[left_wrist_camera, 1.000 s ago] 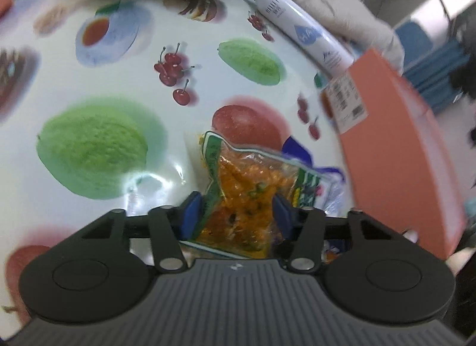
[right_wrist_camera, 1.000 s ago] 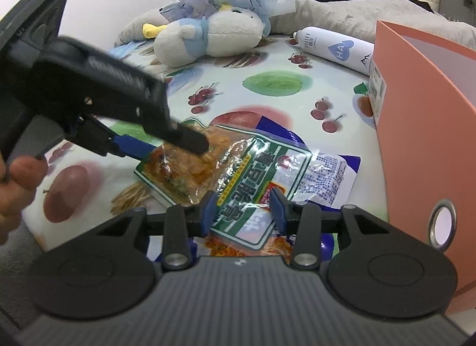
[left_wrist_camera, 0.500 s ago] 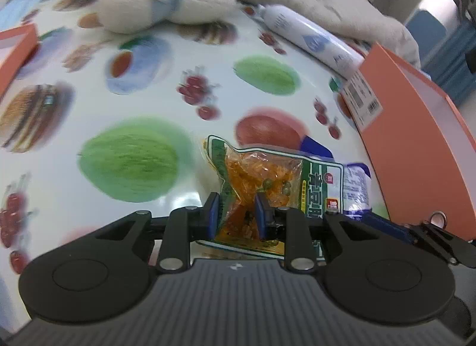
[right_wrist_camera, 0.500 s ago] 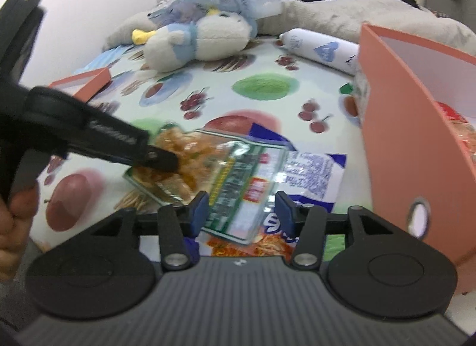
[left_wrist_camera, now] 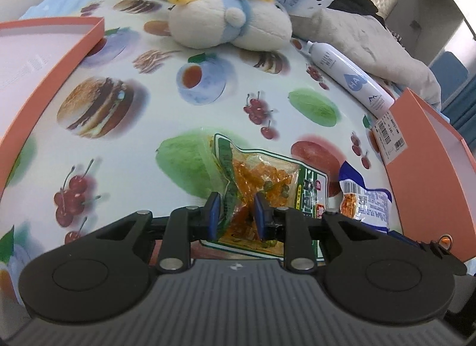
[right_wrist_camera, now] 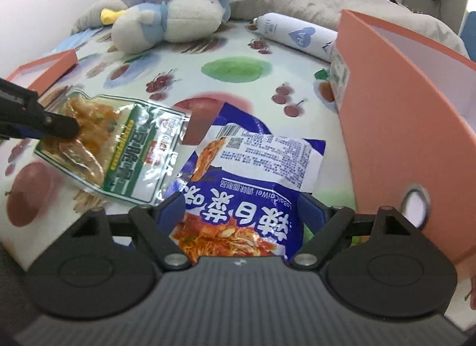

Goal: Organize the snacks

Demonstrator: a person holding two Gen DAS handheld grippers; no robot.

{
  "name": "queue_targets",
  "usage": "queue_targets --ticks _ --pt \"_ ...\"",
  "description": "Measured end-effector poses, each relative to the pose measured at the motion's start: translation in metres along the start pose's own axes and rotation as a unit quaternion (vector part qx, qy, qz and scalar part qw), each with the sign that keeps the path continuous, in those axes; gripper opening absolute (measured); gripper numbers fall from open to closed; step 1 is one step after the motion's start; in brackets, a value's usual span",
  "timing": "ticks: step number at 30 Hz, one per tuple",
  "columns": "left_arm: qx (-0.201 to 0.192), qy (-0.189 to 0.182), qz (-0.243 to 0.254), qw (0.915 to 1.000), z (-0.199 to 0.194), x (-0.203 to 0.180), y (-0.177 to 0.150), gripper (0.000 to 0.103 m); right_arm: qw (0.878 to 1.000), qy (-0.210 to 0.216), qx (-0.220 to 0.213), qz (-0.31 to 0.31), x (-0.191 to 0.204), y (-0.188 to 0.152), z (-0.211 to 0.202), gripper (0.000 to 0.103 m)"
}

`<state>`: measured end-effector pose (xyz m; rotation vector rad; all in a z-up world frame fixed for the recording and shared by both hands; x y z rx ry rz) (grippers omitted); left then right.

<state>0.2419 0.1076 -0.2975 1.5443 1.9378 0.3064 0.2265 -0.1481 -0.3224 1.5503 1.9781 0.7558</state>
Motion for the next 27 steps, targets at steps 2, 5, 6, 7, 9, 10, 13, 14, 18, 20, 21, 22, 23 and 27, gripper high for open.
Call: queue_targets --ticks 2,5,6,7,9,10,13,14,18,20,21,22,23,27 --pt "0.0 0.003 0.0 1.0 -0.001 0.001 -0.003 0.028 1.0 0.006 0.001 -0.008 0.002 0.0 0.002 0.09" --pt "-0.001 0.003 -0.006 1.0 -0.002 0.002 -0.007 0.028 1.0 0.019 0.013 -0.005 0.0 0.001 0.005 0.087" --pt "-0.002 0.005 -0.007 1.0 -0.003 0.002 -0.009 0.028 1.0 0.023 0.018 -0.007 0.0 0.003 0.004 0.083" --pt "-0.002 0.006 -0.007 1.0 -0.003 0.001 -0.011 0.028 1.0 0.019 0.016 -0.012 0.001 0.005 0.003 0.069" --pt "-0.002 0.005 -0.012 0.9999 -0.006 0.001 -0.014 0.028 1.0 0.011 0.016 -0.021 0.004 0.006 0.0 0.047" --pt "-0.003 0.005 -0.013 0.9999 -0.007 0.0 -0.016 0.028 1.0 0.01 0.017 -0.025 0.004 0.006 -0.001 0.042" --pt "-0.005 0.005 -0.015 0.9999 -0.012 -0.003 -0.019 0.028 0.999 0.012 0.016 -0.025 0.002 0.008 -0.006 0.022" --pt "-0.006 0.005 -0.016 0.9998 -0.013 -0.004 -0.02 0.028 0.999 0.011 0.014 -0.026 0.002 0.009 -0.008 0.018" --pt "-0.014 0.002 -0.017 0.9998 -0.023 -0.011 -0.02 0.028 1.0 0.013 0.005 -0.022 0.0 0.016 -0.022 0.012" --pt "-0.02 0.0 -0.017 0.9997 -0.03 -0.016 -0.018 0.028 1.0 0.015 0.0 -0.016 -0.002 0.019 -0.03 0.012" --pt "-0.022 -0.001 -0.017 0.9996 -0.033 -0.017 -0.017 0.027 1.0 0.015 -0.004 -0.013 -0.004 0.022 -0.036 0.012" --pt "-0.024 -0.002 -0.017 0.9996 -0.036 -0.02 -0.015 0.027 1.0 0.015 -0.007 -0.01 -0.006 0.024 -0.041 0.012" --pt "-0.026 -0.005 -0.016 0.9995 -0.04 -0.023 -0.013 0.027 1.0 0.015 -0.011 -0.008 -0.008 0.027 -0.047 0.012" --pt "-0.032 -0.011 -0.002 0.9994 -0.053 -0.038 -0.006 0.027 1.0 0.011 -0.026 -0.006 -0.016 0.04 -0.07 0.012"
Point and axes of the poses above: each gripper's, at about its wrist camera, not at the fingertips, and z roughly the way its jaws point, x to its left, y to its top, the point moved 4 cm from there along z, roughly the way its jaws point, and after that the axes turned 1 degree about -z, right-handed, at the moved point
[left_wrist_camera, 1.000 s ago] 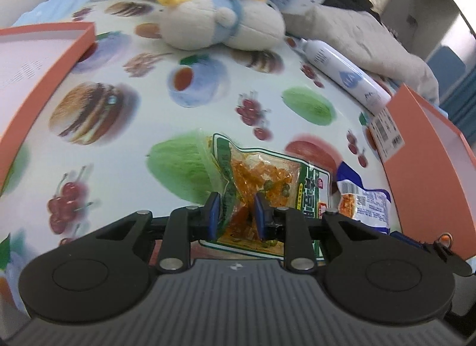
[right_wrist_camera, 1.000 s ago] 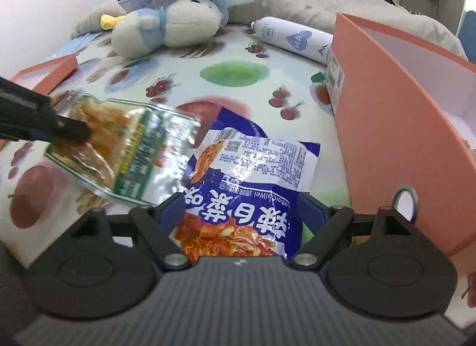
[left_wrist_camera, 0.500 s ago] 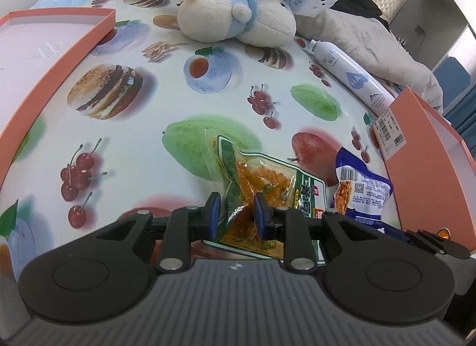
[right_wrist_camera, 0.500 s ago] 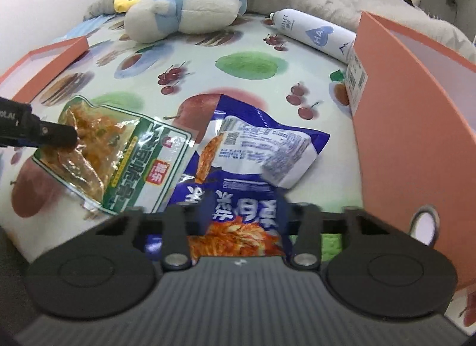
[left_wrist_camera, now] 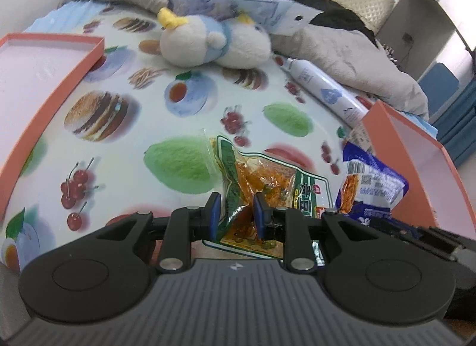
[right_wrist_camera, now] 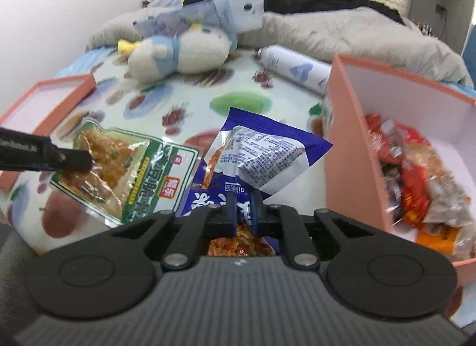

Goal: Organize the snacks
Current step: 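Carry the green bag and blue packet over the pink box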

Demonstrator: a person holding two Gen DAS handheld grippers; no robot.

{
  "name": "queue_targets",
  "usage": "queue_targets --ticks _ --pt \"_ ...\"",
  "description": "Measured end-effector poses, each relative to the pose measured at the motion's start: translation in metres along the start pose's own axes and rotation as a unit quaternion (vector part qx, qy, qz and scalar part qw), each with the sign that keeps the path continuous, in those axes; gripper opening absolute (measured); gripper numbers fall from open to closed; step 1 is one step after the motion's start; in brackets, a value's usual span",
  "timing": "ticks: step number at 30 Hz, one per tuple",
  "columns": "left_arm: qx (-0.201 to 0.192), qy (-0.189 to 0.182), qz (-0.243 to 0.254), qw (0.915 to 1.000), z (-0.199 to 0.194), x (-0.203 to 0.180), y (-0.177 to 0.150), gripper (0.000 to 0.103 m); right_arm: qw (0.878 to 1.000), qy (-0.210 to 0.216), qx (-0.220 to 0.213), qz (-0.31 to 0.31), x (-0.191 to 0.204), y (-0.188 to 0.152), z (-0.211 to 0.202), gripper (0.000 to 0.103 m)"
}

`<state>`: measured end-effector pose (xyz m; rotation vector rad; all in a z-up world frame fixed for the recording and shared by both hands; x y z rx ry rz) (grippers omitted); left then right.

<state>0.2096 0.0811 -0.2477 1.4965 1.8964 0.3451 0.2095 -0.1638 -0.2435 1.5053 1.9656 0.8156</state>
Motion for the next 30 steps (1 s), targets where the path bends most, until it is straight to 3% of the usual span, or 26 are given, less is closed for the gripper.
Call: queue_targets --ticks 16,30 --pt "-0.056 -0.04 0.028 0.9973 -0.067 -0.057 0.048 0.027 0.997 -0.023 -0.075 0.023 -0.037 0.052 -0.082 0.012" --pt "-0.106 -0.108 0.07 0.986 -0.102 -0.136 0.095 0.027 0.986 -0.065 -0.148 0.048 -0.088 0.091 -0.139 0.012"
Point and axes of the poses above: each gripper's, at about its wrist camera, not at the fingertips, and z roughly the way its jaws point, x to its left, y to its top, the point moved 4 cm from there along z, roughly the way its jaws point, and after that the axes turned 1 degree about -z, right-handed, at the moved point
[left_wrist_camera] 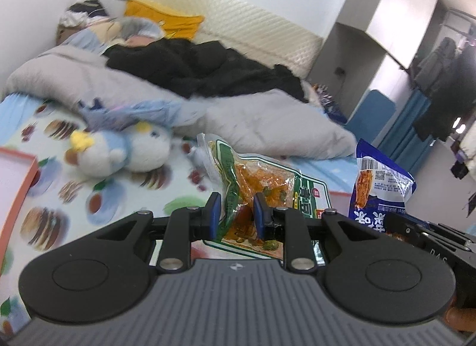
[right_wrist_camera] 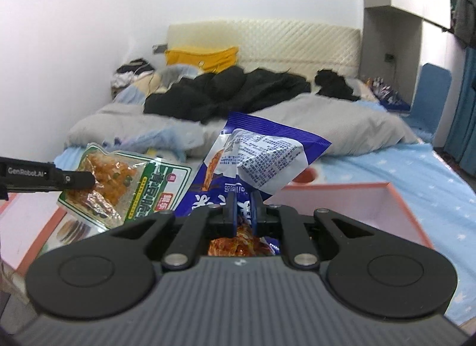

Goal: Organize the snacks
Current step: 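Carry the green bag and blue packet over the pink box, then open both grippers to drop the bags into the pink box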

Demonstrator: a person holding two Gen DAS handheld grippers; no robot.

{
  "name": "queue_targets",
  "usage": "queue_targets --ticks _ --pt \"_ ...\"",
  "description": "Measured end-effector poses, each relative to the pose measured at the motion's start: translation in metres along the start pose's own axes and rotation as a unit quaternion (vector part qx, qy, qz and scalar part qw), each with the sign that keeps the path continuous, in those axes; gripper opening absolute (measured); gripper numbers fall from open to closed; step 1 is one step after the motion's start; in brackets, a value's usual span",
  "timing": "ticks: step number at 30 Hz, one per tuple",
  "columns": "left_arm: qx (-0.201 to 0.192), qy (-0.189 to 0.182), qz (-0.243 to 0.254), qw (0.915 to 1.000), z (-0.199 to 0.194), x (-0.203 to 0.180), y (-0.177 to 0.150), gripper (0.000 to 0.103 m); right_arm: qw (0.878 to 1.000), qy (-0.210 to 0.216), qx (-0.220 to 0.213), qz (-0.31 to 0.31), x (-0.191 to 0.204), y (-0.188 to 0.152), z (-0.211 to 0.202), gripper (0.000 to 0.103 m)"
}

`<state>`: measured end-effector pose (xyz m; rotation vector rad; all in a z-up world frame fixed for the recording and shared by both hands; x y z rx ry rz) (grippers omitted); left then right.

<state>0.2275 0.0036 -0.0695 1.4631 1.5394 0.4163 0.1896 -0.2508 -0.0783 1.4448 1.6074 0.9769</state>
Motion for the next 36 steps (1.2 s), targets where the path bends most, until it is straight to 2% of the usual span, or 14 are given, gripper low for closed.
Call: queue_targets --ticks 8,14,23,27,36 --pt "-0.002 -0.04 0.021 0.999 0.023 -0.047 0.017 0.027 0.999 -0.03 -0.012 0.019 -0.042 0.008 -0.009 0.012" --pt "0.034 -0.062 0.042 0.9966 0.074 -0.088 0.006 0.027 0.997 -0.059 0.005 0.042 -0.081 -0.005 0.007 0.012" --pt "0.107 -0.069 0.083 0.9883 0.17 -0.136 -0.029 0.027 0.99 -0.081 0.068 0.088 -0.141 -0.049 0.059 0.012" --pt "0.141 -0.065 0.092 0.9835 0.21 -0.14 -0.048 0.027 0.987 -0.083 0.098 0.1 -0.159 -0.072 0.081 0.012" --pt "0.196 -0.051 0.113 0.9728 0.257 -0.144 -0.084 0.027 0.976 -0.073 0.166 0.12 -0.179 -0.117 0.118 0.014"
Point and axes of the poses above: each gripper's, at about its wrist camera, not at the fingertips, and z roughly the way its jaws point, x to its left, y to its top, the point moved 4 cm from there along z, roughly the way its jaws point, and after that the axes turned 1 degree about -z, right-handed, at the moved point
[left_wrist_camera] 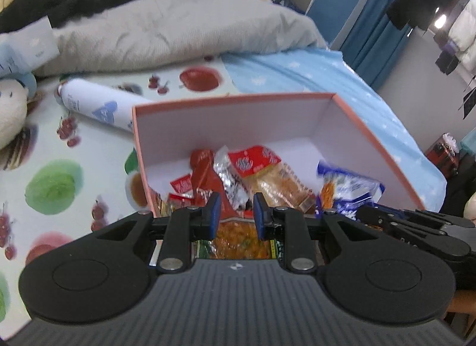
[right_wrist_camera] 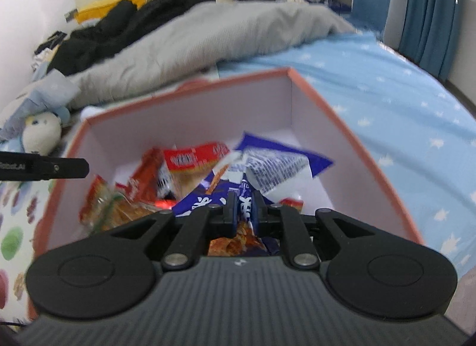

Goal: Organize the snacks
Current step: 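Open both grippers to drop the bags into the pink box, then withdraw both open tools up and away from the box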

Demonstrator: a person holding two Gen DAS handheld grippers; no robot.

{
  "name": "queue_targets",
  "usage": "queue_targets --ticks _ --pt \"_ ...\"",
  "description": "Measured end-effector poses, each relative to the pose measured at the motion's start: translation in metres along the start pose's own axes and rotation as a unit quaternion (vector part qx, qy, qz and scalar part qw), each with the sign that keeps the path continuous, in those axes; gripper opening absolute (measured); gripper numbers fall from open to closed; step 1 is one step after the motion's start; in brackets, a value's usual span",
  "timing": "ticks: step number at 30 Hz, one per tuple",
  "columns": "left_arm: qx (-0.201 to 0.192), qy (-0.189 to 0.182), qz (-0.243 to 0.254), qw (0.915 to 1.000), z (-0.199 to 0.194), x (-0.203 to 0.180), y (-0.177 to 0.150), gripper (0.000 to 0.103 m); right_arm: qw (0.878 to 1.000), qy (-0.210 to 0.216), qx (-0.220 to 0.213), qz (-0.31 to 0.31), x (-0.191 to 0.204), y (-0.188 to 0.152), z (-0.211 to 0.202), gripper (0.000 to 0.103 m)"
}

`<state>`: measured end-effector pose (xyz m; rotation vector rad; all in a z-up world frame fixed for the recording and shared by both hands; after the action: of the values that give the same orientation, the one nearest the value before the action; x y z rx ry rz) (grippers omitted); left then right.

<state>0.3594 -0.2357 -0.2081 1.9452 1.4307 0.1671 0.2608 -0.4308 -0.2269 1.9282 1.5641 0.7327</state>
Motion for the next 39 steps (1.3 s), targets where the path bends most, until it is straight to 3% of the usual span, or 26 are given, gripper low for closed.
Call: queue_targets --ticks 4,6,7,8,16,17,19,23,25,31,39 --pt "0.009 0.003 0.002 1.0 0.005 -0.002 -0.003 0.027 1.0 0.001 0.016 0.003 -0.003 -0.005 0.006 0.023" --pt "0.006 0.004 0.003 1.0 0.002 -0.003 -0.003 0.028 1.0 0.008 0.014 0.006 -0.004 -0.004 0.003 0.044" --pt "0.005 0.004 0.003 1.0 0.001 -0.003 -0.003 0.028 1.0 0.008 0.01 0.006 -0.005 -0.002 0.002 0.059" --pt "0.005 0.004 0.002 1.0 -0.002 -0.003 -0.002 0.028 1.0 0.007 0.004 0.006 -0.004 -0.001 -0.002 0.062" --pt "-0.033 -0.008 0.0 0.9994 -0.055 -0.009 0.007 0.032 0.998 0.004 -0.059 0.017 0.001 0.023 -0.056 0.062" --pt "-0.042 -0.01 -0.002 0.9991 -0.066 -0.01 0.009 0.035 0.998 0.005 -0.068 0.017 0.003 0.027 -0.064 0.062" --pt "-0.058 -0.015 -0.001 0.9982 -0.088 -0.012 0.012 0.059 0.996 0.004 -0.089 0.015 0.009 0.033 -0.085 0.062" --pt "-0.099 -0.016 0.018 0.9948 -0.135 -0.02 0.017 0.078 0.991 0.009 -0.133 0.014 0.02 0.043 -0.13 0.062" --pt "-0.116 -0.006 0.035 0.9926 -0.157 -0.024 0.017 0.093 0.988 0.009 -0.153 0.018 0.025 0.045 -0.152 0.062" --pt "-0.146 -0.003 0.062 0.9873 -0.211 -0.028 0.003 0.103 0.982 0.009 -0.189 0.022 0.04 0.033 -0.203 0.062" --pt "-0.159 -0.005 0.06 0.9854 -0.258 -0.016 -0.03 0.103 0.98 0.011 -0.198 0.027 0.063 0.004 -0.231 0.062"
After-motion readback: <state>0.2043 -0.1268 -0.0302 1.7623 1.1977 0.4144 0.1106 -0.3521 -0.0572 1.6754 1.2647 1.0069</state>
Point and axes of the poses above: each gripper's, at about its wrist camera, not at the fingertips, and z roughly the way its jaws point, x to its left, y to its top, the point moved 4 cm from there along z, roughly the way its jaws point, and after that the axes turned 1 degree about -z, right-handed, at the moved point
